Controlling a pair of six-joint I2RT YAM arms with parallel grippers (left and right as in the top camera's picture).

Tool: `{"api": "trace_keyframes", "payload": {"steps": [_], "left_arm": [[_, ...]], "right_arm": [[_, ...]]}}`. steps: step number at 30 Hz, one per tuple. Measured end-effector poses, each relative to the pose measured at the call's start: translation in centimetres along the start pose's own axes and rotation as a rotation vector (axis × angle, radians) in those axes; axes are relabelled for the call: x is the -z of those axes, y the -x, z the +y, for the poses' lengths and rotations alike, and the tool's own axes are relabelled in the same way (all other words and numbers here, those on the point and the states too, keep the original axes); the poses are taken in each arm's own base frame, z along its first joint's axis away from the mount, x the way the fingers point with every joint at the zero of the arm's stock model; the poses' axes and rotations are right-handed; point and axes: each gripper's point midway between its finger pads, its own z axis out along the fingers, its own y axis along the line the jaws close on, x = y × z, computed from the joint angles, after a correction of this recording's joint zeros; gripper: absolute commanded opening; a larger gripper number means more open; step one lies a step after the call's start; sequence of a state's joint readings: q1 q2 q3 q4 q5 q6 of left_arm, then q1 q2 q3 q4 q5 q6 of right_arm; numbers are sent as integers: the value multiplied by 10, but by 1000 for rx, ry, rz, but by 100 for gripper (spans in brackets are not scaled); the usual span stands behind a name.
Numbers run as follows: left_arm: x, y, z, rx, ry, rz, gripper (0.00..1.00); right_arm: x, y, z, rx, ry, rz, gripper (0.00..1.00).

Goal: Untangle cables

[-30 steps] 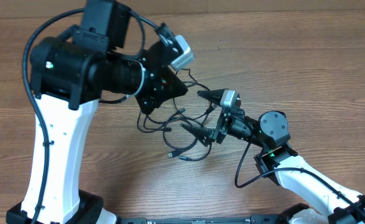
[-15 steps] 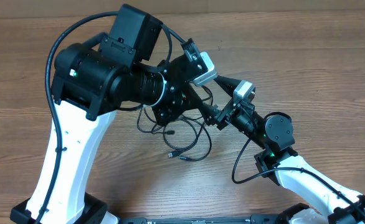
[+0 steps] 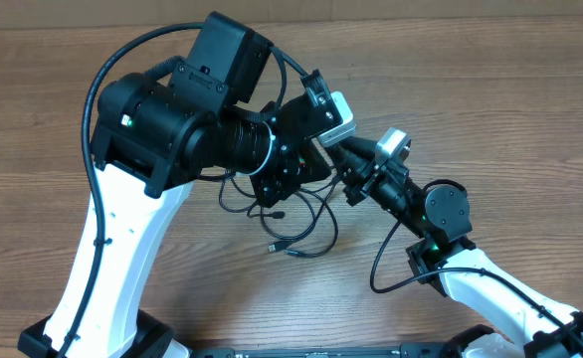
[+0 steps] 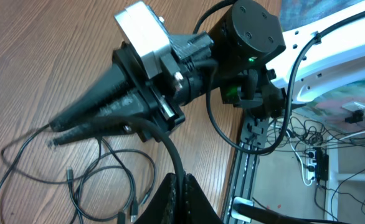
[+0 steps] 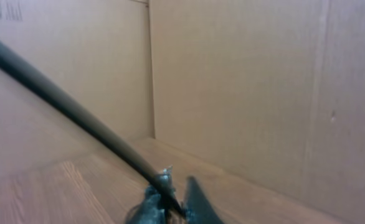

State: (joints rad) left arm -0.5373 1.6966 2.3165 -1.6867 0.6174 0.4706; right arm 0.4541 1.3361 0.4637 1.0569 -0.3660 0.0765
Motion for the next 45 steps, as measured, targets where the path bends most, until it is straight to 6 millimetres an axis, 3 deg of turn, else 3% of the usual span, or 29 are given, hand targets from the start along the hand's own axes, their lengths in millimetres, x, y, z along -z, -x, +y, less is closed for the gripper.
{"api": "trace_keyframes", "payload": {"steps": [9,22,37,45], "left_arm": [[0,-5,9,0,51,26,4],[4,-29,62,81,331,173,5],[-43,-45,102,179,325,318,4],[-66,-49,110,211,280,350,4]], "right_arm": [[1,1,-2,5,-6,-5,4],[19,18,-53,-19,-107,-50,4],[50,62,-72,-159,-25,-174,4],[54,76,-71,-216,-7,-226,4]]}}
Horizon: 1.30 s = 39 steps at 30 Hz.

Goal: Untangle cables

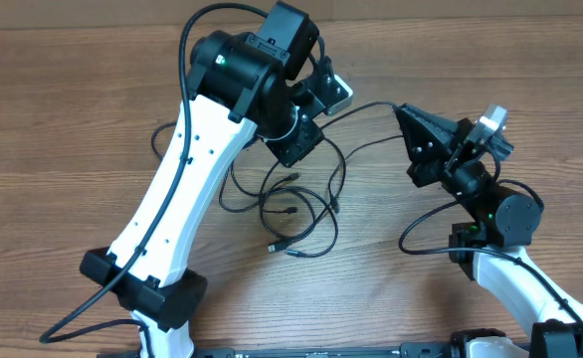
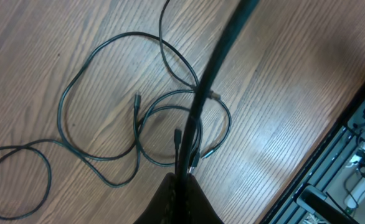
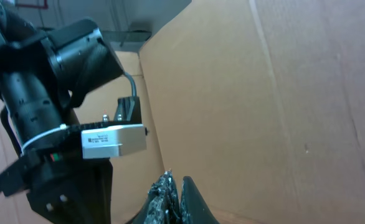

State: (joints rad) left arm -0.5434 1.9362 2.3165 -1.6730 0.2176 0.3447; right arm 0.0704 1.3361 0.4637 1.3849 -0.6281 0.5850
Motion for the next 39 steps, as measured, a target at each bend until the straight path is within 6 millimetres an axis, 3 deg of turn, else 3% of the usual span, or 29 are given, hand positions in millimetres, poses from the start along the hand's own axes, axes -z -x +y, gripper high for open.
{"api": "trace_keyframes", "payload": {"steps": [9,21,22,26,29,32,39], "left_arm": [[0,5,-5,-1,-28,-23,4],[0,5,-5,0,-30,-23,4],[0,5,-5,0,-30,-23,4],[0,5,-5,0,-31,-24,4],[0,5,-6,0,-35,-25,4],[0,5,-6,0,-37,-26,4],[0,5,-6,0,-38,-27,4]], "right_arm": [[1,-2,-5,-35,-18,6,4],[4,-31,-24,-130,-99,112,4],[4,-34,-25,-131,-105,122,6],[6,-44,-30,-154,-122,162,53],[9,-58,-31,-159,-124,219,73],[16,-80,-33,-146,-121,314,79],[36,-126,-35,-89,-110,506,80]]}}
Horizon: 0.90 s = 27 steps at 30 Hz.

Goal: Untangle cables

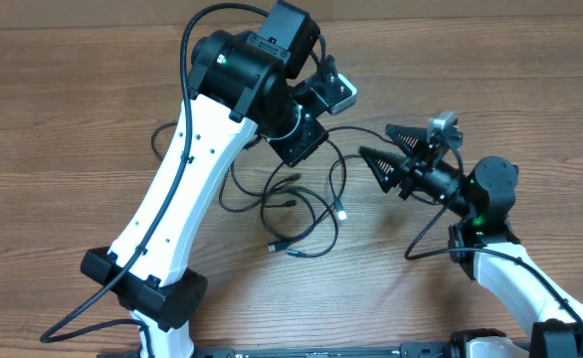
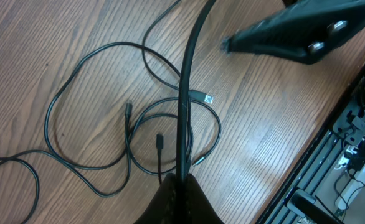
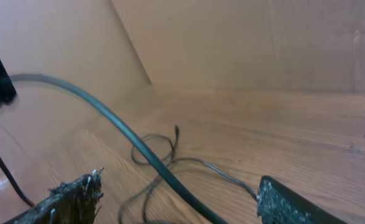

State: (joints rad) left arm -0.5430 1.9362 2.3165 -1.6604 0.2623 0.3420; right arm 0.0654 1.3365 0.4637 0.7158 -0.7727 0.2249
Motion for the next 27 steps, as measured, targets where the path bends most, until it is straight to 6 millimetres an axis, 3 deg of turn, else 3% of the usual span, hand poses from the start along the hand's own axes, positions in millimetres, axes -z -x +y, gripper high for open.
{"api": "trace_keyframes", "payload": {"steps": [4,6,12,14,27], "left_arm": [[0,4,-2,-3,-14,-17,4],[0,8,-4,-7,-29,-35,4],[1,14,-13,-11,-78,-65,5],[1,14,-16,-11,-96,-69,4],[3,18,-26,-12,-159,-90,4]], "right_arm": [[0,-16,-2,75,-3,58,80],[1,-18,-3,106,-5,66,75],[1,-18,-11,160,-45,67,17],[1,-17,-15,175,-74,63,4],[3,-12,-34,164,-183,43,4]]}}
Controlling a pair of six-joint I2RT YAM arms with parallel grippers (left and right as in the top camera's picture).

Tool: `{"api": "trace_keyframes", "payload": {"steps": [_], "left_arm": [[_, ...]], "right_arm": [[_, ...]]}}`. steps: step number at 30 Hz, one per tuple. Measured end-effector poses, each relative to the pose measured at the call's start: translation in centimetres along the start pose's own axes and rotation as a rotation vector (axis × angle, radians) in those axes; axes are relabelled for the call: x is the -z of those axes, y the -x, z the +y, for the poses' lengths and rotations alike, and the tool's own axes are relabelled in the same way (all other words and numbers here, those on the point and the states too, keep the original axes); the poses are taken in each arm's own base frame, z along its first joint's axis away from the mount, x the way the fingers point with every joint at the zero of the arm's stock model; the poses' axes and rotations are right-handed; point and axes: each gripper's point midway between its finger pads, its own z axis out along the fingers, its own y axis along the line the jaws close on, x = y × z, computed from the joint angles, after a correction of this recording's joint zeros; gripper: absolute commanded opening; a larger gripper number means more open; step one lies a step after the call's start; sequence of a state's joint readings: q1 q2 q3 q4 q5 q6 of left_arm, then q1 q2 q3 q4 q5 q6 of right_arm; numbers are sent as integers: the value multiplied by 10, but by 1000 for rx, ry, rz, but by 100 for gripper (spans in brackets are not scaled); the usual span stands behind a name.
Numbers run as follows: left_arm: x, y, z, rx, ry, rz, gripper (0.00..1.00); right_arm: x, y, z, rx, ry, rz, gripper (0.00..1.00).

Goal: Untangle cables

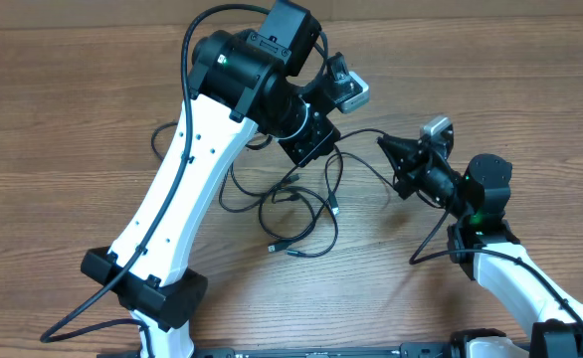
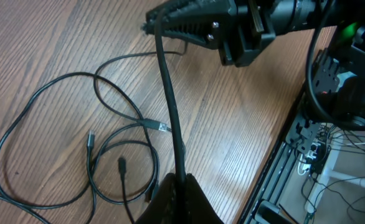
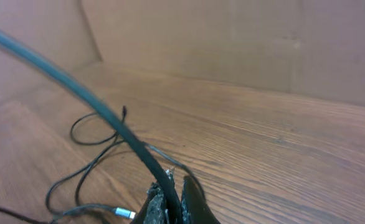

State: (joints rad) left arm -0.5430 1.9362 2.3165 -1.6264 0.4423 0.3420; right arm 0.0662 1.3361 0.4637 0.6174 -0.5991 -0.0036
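Several thin black cables lie in a loose tangle (image 1: 290, 211) on the wooden table (image 1: 53, 119), one ending in a silver plug (image 2: 164, 127). My left gripper (image 2: 181, 185) is shut on one black cable (image 2: 169, 93), which rises from its fingers toward the right gripper. In the overhead view the left fingers are hidden under the wrist. My right gripper (image 3: 173, 191) is shut on the same cable (image 3: 95, 102). It hangs just right of the tangle (image 1: 388, 151), a short way from the left wrist.
A cardboard wall (image 3: 232, 37) stands behind the table. The table's front edge with a metal rail and loose wires (image 2: 288, 174) lies near the right arm's base. The right arm's own black lead (image 1: 423, 237) loops over the wood.
My right gripper was wide open beside the cable and is now shut on it. The left wrist has turned a little, still shut on the cable.
Both grippers were shut close together over the tangle. Then they stood apart with a cable stretched between them. After that my right gripper was open and a plug end hung down. Now it grips the cable again near the left wrist.
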Motion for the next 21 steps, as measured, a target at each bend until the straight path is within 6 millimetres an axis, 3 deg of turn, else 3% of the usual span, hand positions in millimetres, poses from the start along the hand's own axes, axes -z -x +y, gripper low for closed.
{"api": "trace_keyframes", "payload": {"steps": [6,13,18,21], "left_arm": [[0,-1,-2,3,-10,4,4],[0,-2,-3,5,-15,7,4],[0,-2,-4,6,-21,7,5],[0,-4,-5,9,-24,14,18]], "right_arm": [[1,19,-13,-138,-74,-80,4],[11,70,-16,-354,-64,-298,4],[19,93,-19,-485,-50,-411,4],[23,102,-23,-526,-64,-466,4]]}}
